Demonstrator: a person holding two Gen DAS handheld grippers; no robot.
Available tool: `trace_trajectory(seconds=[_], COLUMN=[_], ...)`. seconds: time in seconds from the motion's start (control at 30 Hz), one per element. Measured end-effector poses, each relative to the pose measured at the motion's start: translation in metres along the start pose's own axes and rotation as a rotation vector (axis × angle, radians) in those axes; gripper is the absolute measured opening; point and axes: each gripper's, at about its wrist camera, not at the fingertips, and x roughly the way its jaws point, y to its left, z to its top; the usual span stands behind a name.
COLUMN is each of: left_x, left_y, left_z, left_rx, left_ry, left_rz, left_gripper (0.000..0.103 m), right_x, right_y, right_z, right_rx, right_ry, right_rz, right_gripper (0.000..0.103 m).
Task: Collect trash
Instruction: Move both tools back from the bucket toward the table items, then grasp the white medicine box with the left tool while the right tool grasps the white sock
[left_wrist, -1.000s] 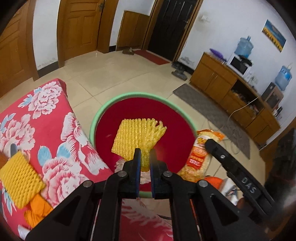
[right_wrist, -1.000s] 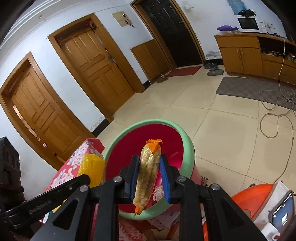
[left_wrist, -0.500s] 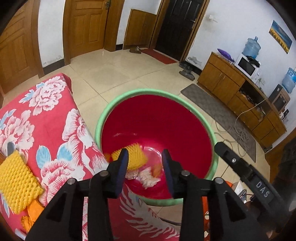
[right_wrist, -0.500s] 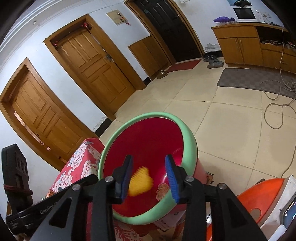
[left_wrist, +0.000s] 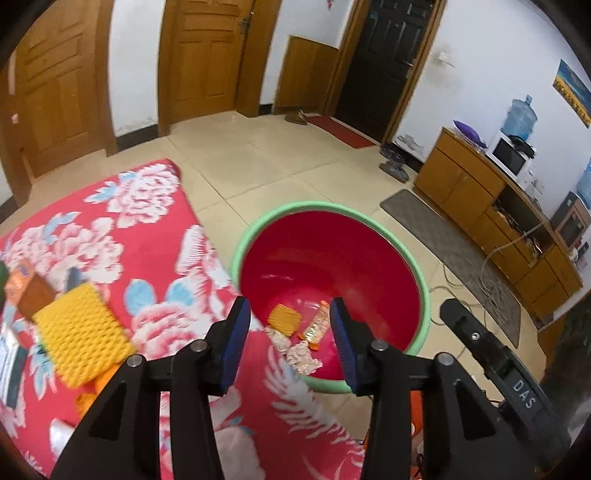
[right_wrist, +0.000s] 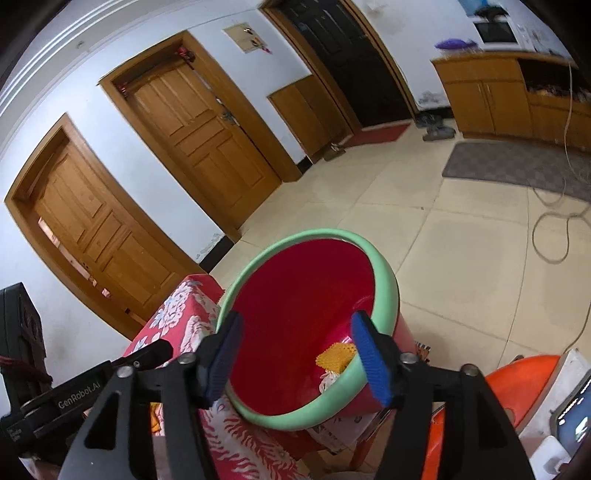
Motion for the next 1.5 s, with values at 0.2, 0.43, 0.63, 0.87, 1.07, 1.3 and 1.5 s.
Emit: trace_trajectory(seconds=[0.2, 0.43, 0.63, 0.87, 1.07, 1.3, 1.5], left_x=[-0.031, -0.070, -0.104, -0.132, -0.142, -0.138, -0.121], left_y=[0.013, 0.029, 0.061, 0.111, 0.152, 0.198, 0.226], left_z=[-0.004, -0.017, -0.032, -0.060, -0.090, -0.112, -0.107], left_rx=[-0.028, -0.042, -0.102, -0.181, -0.261, -0.364, -0.363], left_ry=[-0.038, -0.072, -0.102, -0.107, -0.078, -0.042, -0.013], left_rz=[0.026, 0.076, 0.127, 0.206, 0.264, 0.313, 0.321], left_gripper=[0.045, 0.045, 0.048, 0.048, 0.049, 0.049, 0.052], right_x=[-0.018, -0.040, -0.053, -0.054, -0.039, -0.021, -0.004], right_y=[0.021, 0.042, 0.064, 0.086, 0.105, 0.117, 0.118], right_z=[-0.001, -0.010, -0.022, -0.045, -0.070, -0.091, -0.103], right_rx=[-0.044, -0.080, -0.114, -0.148, -0.224, -0.269, -0.306], right_ry=[0.001, 0.013, 0.046, 0.113, 0.192, 0.267, 0.335], right_rz=[0.032, 0.079, 0.132, 0.179, 0.160, 0.146, 0.123], right_gripper=[0.068, 0.073, 0.074, 0.075, 0.075, 0.075, 0.075])
